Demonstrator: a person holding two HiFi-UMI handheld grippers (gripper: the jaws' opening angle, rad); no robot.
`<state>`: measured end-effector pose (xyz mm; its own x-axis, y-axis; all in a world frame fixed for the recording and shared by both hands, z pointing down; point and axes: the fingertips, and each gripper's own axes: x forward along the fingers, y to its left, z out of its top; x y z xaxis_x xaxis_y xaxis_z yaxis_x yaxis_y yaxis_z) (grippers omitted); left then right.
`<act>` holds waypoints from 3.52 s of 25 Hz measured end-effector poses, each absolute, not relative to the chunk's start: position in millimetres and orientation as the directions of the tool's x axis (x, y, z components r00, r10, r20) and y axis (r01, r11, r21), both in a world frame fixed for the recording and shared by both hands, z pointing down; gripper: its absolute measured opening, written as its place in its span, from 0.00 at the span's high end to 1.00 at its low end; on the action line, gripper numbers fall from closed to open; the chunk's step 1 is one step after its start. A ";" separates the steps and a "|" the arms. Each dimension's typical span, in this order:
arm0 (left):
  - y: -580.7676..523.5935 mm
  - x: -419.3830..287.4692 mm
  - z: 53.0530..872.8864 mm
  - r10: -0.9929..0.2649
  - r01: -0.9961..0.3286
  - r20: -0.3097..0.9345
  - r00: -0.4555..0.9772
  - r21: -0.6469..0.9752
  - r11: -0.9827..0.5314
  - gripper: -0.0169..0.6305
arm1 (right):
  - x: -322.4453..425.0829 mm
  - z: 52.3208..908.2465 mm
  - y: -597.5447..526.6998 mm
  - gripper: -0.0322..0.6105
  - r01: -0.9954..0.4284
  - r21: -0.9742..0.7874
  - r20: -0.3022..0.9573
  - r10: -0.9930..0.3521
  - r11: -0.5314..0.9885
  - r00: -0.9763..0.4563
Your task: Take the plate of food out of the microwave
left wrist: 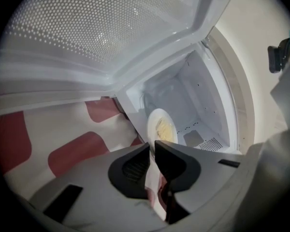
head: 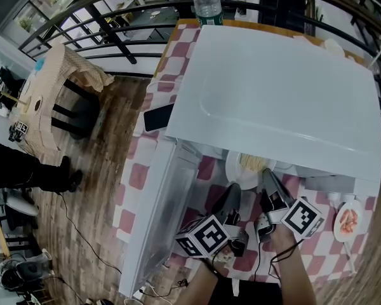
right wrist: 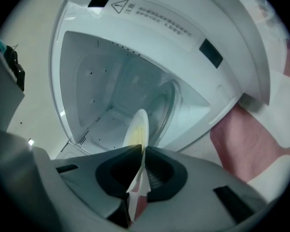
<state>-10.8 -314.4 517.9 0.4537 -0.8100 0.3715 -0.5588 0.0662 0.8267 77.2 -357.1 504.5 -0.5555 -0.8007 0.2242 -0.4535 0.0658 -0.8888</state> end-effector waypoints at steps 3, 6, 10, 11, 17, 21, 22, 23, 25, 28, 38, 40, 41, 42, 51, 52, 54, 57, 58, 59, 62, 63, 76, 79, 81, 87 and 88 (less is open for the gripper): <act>-311.0 -10.4 517.7 -0.810 -0.562 0.370 0.456 0.825 0.061 0.87 | 81.0 509.5 -350.4 0.89 -0.472 -0.881 0.255 -0.803 0.037 -0.539; -306.9 -9.5 516.5 -0.808 -0.560 0.367 0.461 0.827 0.056 0.87 | 79.6 502.8 -348.7 0.89 -0.473 -0.879 0.230 -0.807 0.069 -0.545; -302.2 -8.1 511.6 -0.807 -0.558 0.362 0.466 0.828 0.049 0.87 | 80.6 496.2 -344.5 0.89 -0.474 -0.877 0.221 -0.811 0.078 -0.542; -301.0 -7.7 510.4 -0.807 -0.558 0.360 0.468 0.828 0.046 0.87 | 80.8 494.3 -343.4 0.89 -0.474 -0.877 0.217 -0.812 0.081 -0.541; -291.5 -5.3 505.2 -0.801 -0.562 0.359 0.480 0.827 0.033 0.87 | 84.8 490.2 -331.9 0.89 -0.484 -0.873 0.229 -0.820 0.066 -0.525; -283.1 -3.5 501.6 -0.796 -0.560 0.355 0.491 0.828 0.023 0.87 | 84.8 483.3 -323.8 0.89 -0.481 -0.873 0.211 -0.827 0.080 -0.521; -281.2 -3.3 500.9 -0.794 -0.560 0.355 0.494 0.828 0.021 0.87 | 85.6 483.2 -321.3 0.89 -0.485 -0.872 0.216 -0.829 0.075 -0.516; -279.2 -3.3 500.4 -0.792 -0.560 0.355 0.497 0.828 0.020 0.87 | 86.3 483.1 -318.8 0.89 -0.488 -0.870 0.220 -0.831 0.070 -0.511; -274.9 -3.1 499.5 -0.789 -0.558 0.354 0.503 0.829 0.016 0.87 | 86.8 481.9 -313.7 0.89 -0.491 -0.868 0.220 -0.834 0.068 -0.506; -267.6 -2.9 498.2 -0.784 -0.558 0.353 0.511 0.830 0.010 0.87 | 86.4 479.0 -306.3 0.89 -0.487 -0.870 0.209 -0.840 0.075 -0.502; -244.0 -2.5 492.7 -0.766 -0.555 0.352 0.537 0.832 -0.007 0.87 | 88.0 472.4 -280.3 0.89 -0.483 -0.873 0.195 -0.858 0.068 -0.474; -239.8 -2.4 492.3 -0.764 -0.554 0.351 0.542 0.833 -0.011 0.87 | 88.1 472.4 -275.5 0.89 -0.482 -0.874 0.195 -0.862 0.064 -0.469; -237.6 -2.4 492.2 -0.762 -0.553 0.350 0.544 0.833 -0.013 0.87 | 88.2 472.5 -273.0 0.89 -0.484 -0.873 0.197 -0.863 0.062 -0.465; -235.4 -2.5 492.1 -0.761 -0.553 0.350 0.546 0.833 -0.014 0.87 | 88.4 472.5 -270.4 0.89 -0.488 -0.871 0.200 -0.864 0.060 -0.462; -216.5 -5.0 489.7 -0.745 -0.549 0.351 0.567 0.835 -0.025 0.87 | 85.5 467.1 -251.3 0.89 -0.484 -0.873 0.178 -0.879 0.067 -0.442; -214.8 -4.8 489.9 -0.743 -0.548 0.350 0.570 0.836 -0.027 0.87 | 85.9 467.2 -249.4 0.89 -0.485 -0.872 0.177 -0.881 0.066 -0.439; -211.3 -4.6 490.1 -0.738 -0.547 0.350 0.576 0.837 -0.030 0.87 | 86.7 467.6 -245.5 0.89 -0.490 -0.870 0.181 -0.884 0.061 -0.431; -206.5 -4.7 490.3 -0.732 -0.545 0.349 0.586 0.837 -0.037 0.87 | 86.9 468.5 -239.3 0.89 -0.490 -0.870 0.186 -0.888 0.049 -0.420; -205.1 -4.6 490.7 -0.730 -0.546 0.349 0.588 0.837 -0.039 0.87 | 86.8 468.5 -237.6 0.89 -0.488 -0.872 0.184 -0.889 0.049 -0.419; -203.7 -4.3 491.3 -0.727 -0.547 0.350 0.590 0.836 -0.041 0.87 | 86.9 468.4 -236.0 0.89 -0.486 -0.872 0.181 -0.890 0.051 -0.418; -199.9 -1.4 492.4 -0.722 -0.546 0.350 0.597 0.837 -0.046 0.87 | 89.2 468.0 -232.4 0.89 -0.488 -0.871 0.173 -0.893 0.059 -0.417; -198.7 -0.4 492.3 -0.721 -0.544 0.349 0.599 0.838 -0.047 0.87 | 90.2 467.9 -231.4 0.89 -0.489 -0.870 0.173 -0.893 0.059 -0.416; -174.4 1.1 496.3 -0.732 -0.558 0.368 0.573 0.830 -0.020 0.87 | 90.8 474.6 -210.0 0.89 -0.475 -0.879 0.186 -0.877 0.053 -0.443; -167.4 2.8 495.2 -0.740 -0.558 0.367 0.564 0.830 -0.013 0.87 | 92.4 473.8 -204.1 0.89 -0.474 -0.878 0.187 -0.873 0.057 -0.451; -162.9 3.8 494.1 -0.744 -0.558 0.366 0.558 0.830 -0.010 0.87 | 93.5 472.9 -199.9 0.89 -0.476 -0.877 0.189 -0.870 0.059 -0.456; -148.0 5.7 491.7 -0.758 -0.556 0.362 0.543 0.831 -0.001 0.87 | 93.9 470.6 -187.5 0.89 -0.473 -0.878 0.187 -0.859 0.071 -0.477; -145.0 5.2 491.8 -0.759 -0.556 0.362 0.540 0.831 0.001 0.87 | 93.5 470.9 -184.8 0.89 -0.472 -0.879 0.188 -0.857 0.071 -0.480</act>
<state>5.2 -145.0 491.8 0.5404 -0.7593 0.3625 -0.5561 0.0009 0.8311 93.5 -184.8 470.9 -0.4796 -0.8571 0.1880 -0.4718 0.0712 -0.8788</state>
